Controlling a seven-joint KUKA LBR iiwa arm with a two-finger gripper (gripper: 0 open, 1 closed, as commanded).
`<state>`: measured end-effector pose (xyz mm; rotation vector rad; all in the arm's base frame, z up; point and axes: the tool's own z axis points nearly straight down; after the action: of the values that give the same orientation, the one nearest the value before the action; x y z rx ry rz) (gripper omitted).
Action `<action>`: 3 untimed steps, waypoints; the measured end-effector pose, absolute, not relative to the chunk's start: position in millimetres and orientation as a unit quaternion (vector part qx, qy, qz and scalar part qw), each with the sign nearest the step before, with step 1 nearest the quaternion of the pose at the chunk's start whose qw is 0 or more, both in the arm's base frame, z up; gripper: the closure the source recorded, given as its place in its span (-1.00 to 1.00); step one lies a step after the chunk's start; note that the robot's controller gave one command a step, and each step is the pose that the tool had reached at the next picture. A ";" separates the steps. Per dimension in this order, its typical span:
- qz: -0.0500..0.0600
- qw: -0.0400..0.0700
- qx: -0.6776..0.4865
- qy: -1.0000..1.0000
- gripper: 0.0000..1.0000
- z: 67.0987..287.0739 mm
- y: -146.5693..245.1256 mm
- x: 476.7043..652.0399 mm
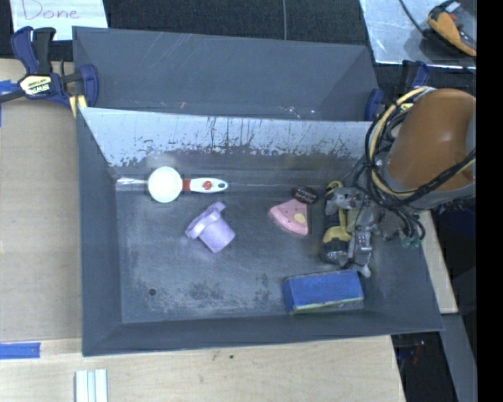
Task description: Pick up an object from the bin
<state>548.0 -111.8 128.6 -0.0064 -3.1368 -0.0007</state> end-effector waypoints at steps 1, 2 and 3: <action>0.000 -0.002 0.000 -1.000 -1.00 133.1 -111.4 550.1; -0.015 0.024 0.173 -0.985 -1.00 67.2 -150.6 590.0; -0.011 0.016 0.153 -0.988 -1.00 68.0 -149.1 587.0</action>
Offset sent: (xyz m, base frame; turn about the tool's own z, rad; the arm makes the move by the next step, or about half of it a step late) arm 0.0506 -0.0470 -0.0586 -0.3496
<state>587.0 -149.1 68.0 0.4745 -3.0734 -0.0335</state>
